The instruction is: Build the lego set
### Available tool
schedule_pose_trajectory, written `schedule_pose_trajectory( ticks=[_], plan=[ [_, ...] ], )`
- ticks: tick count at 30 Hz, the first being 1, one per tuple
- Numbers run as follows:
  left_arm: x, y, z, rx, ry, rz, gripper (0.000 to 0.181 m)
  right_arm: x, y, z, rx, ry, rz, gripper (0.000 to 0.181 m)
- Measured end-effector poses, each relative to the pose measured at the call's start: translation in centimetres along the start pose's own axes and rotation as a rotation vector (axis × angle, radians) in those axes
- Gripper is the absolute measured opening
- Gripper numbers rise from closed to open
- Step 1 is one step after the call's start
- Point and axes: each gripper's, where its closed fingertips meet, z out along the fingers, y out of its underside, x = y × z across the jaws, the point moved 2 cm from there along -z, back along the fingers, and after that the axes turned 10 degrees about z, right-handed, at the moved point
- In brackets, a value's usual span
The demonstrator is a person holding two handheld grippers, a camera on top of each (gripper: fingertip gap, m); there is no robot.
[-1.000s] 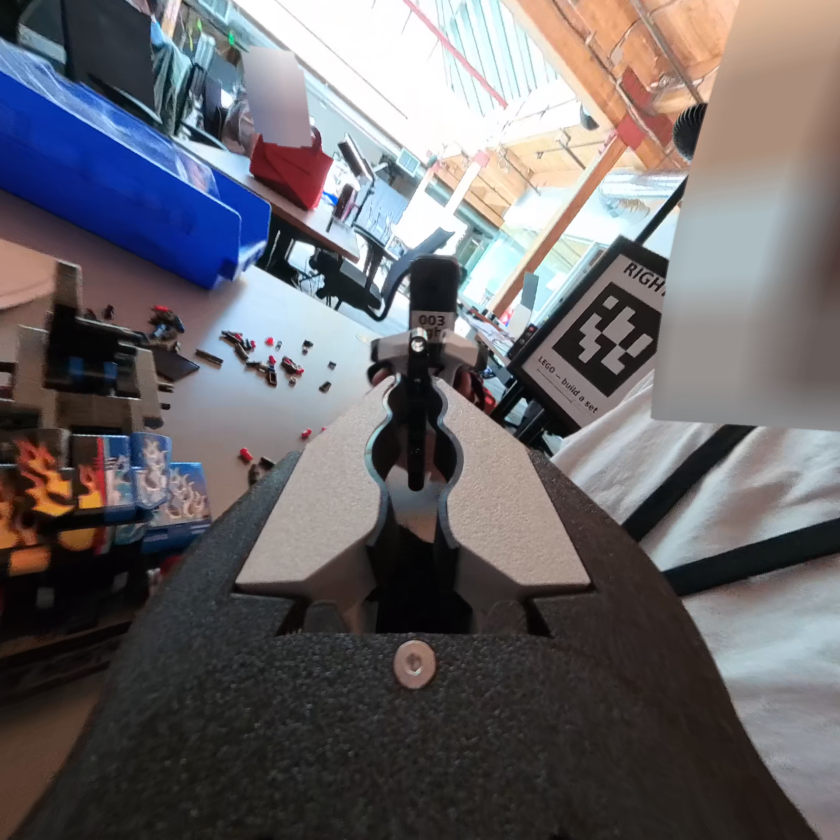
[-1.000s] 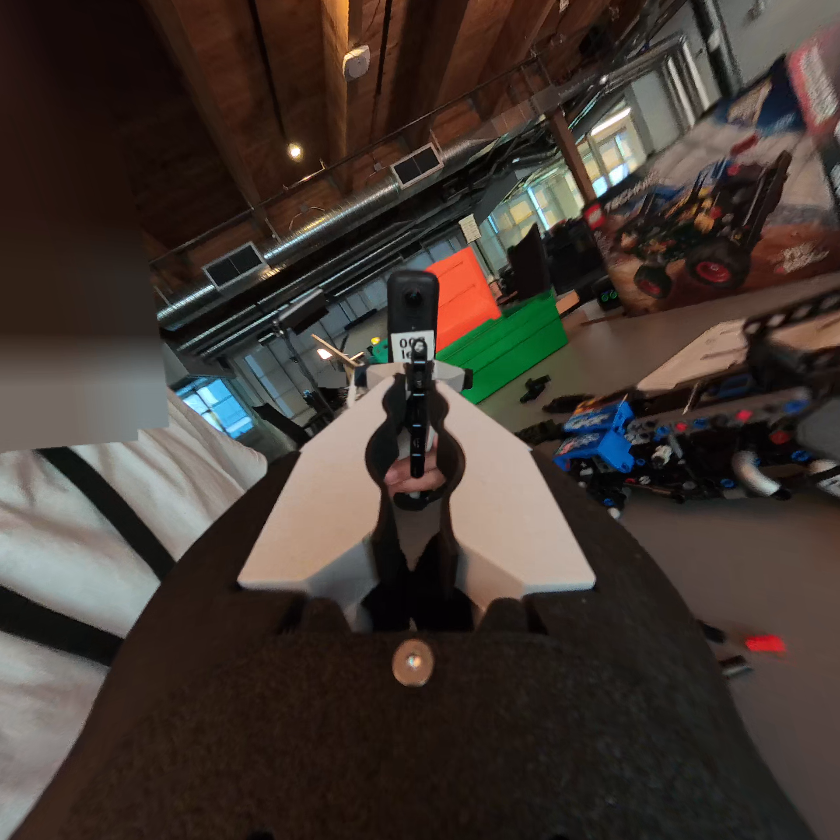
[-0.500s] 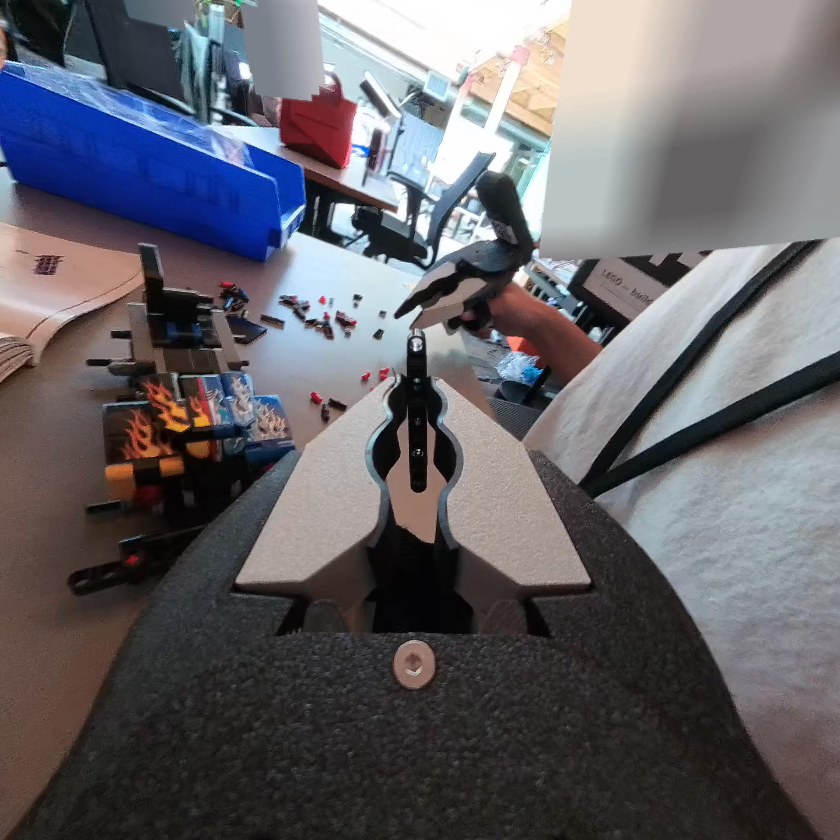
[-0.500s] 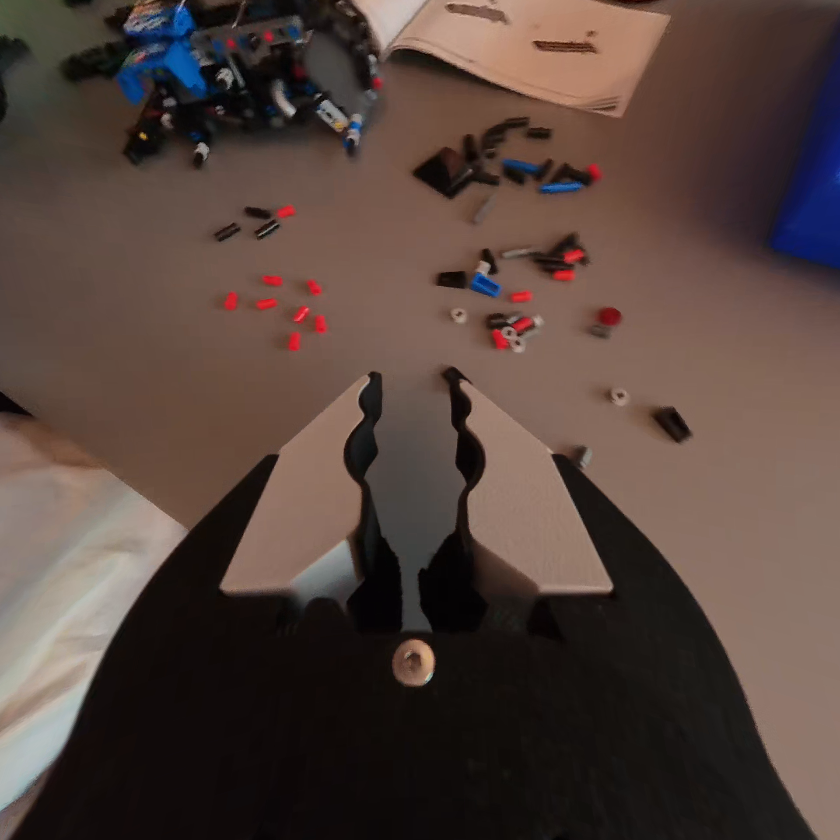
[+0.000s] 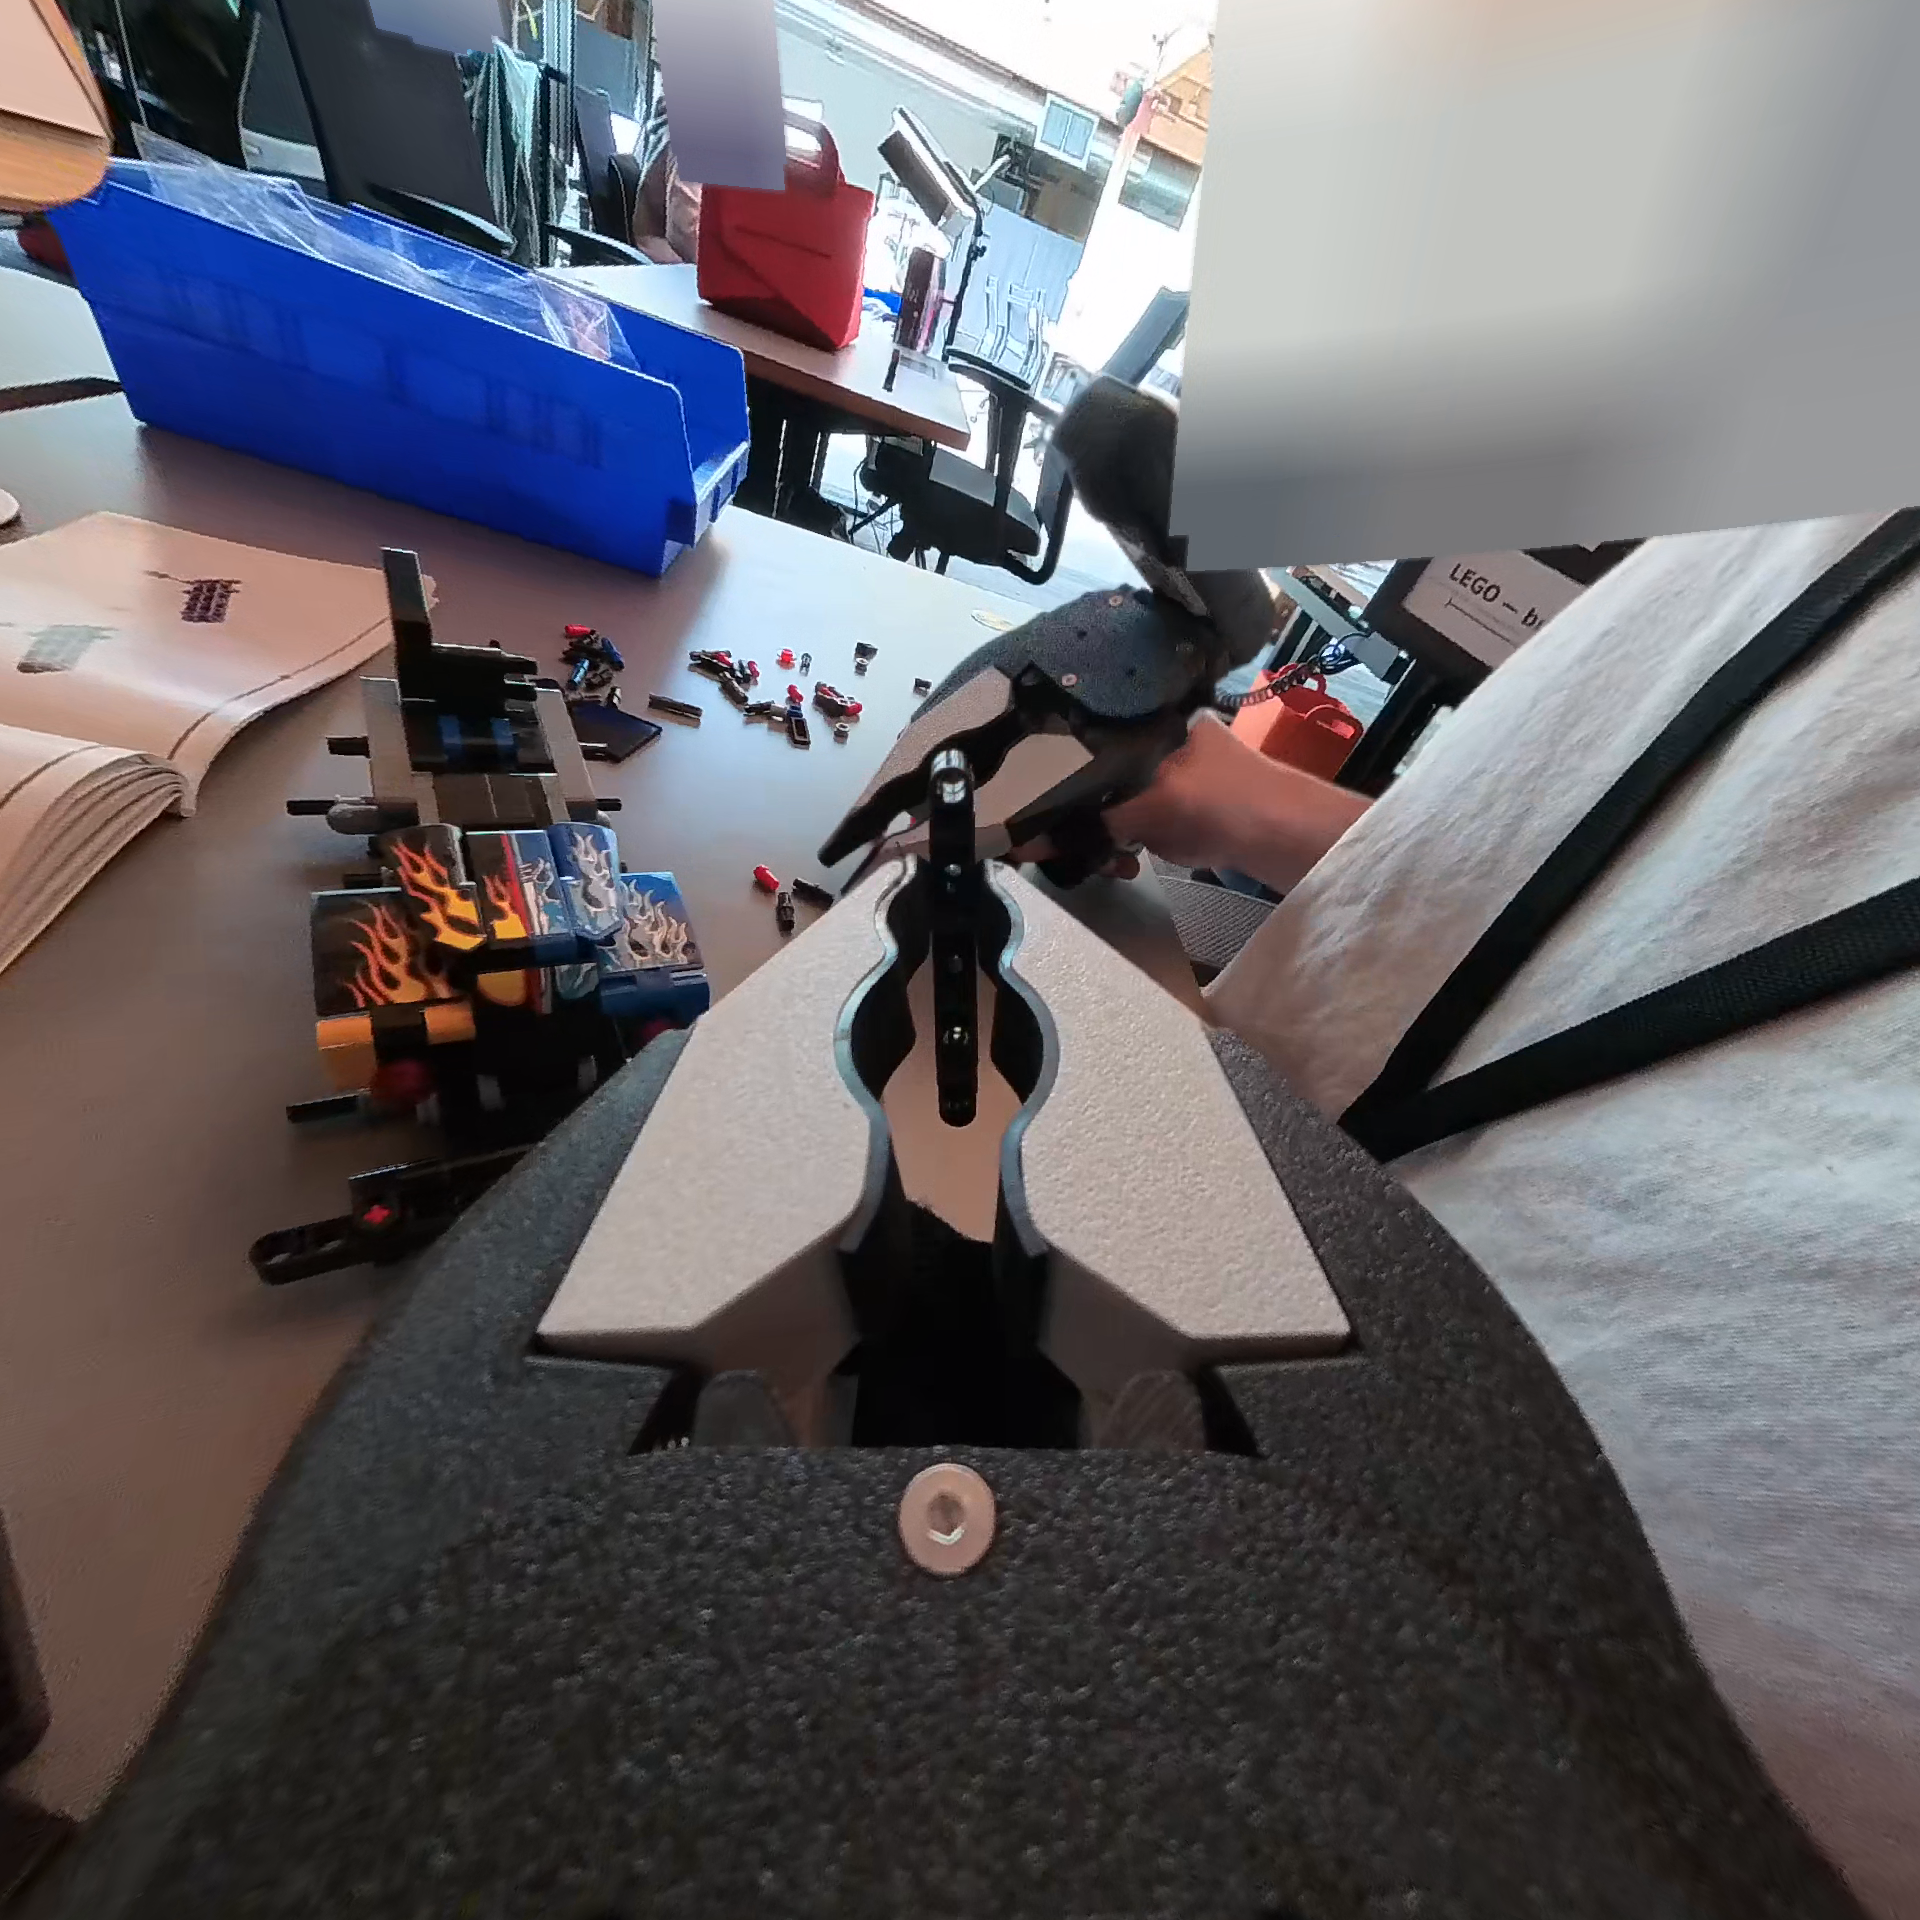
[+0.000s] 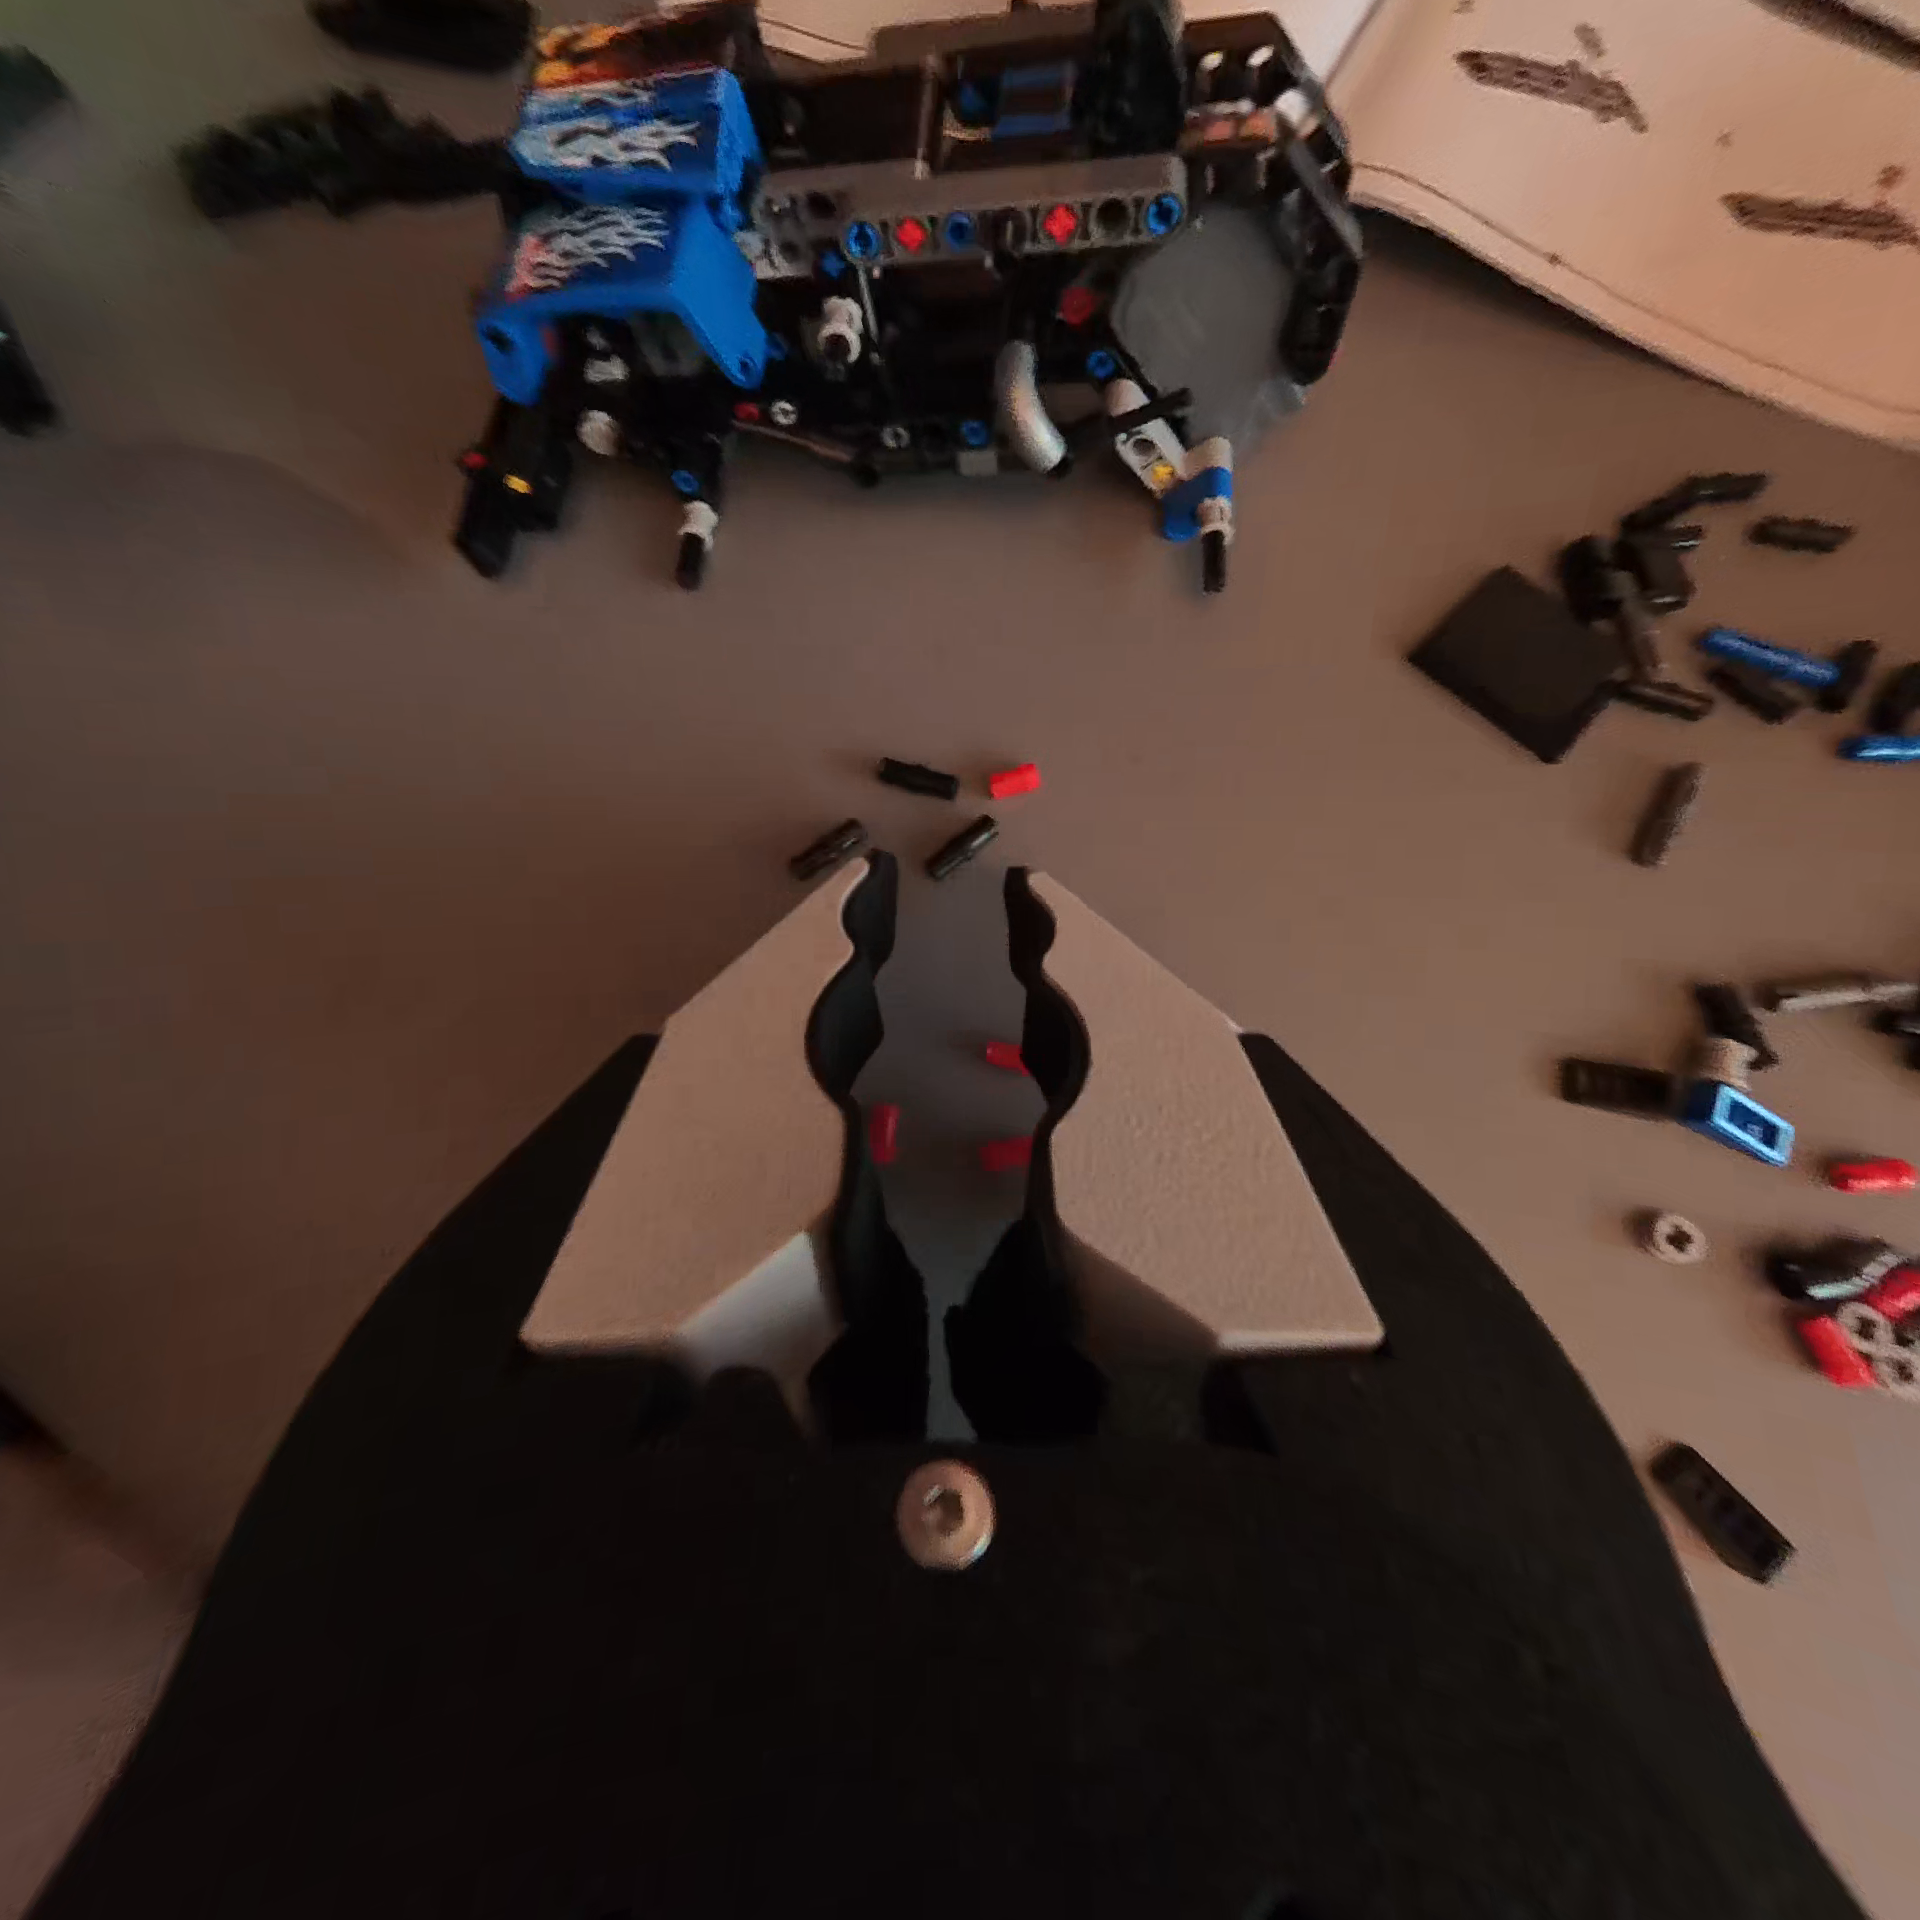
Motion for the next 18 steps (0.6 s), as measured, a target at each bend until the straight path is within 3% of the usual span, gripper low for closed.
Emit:
schedule_pose_trajectory(
  ticks=[1, 18],
  plan=[
    [0.0, 0.0, 0.0, 0.007, 0.006, -0.011, 0.006, 0.0, -0.2, 0.0, 0.017, 0.024, -0.013, 0.018],
    [0.8, 0.0, 0.3, -0.002, 0.041, -0.01, 0.006, 0.8, 0.0, 0.4, -0.031, 0.125, -0.083, 0.003]
  ],
)
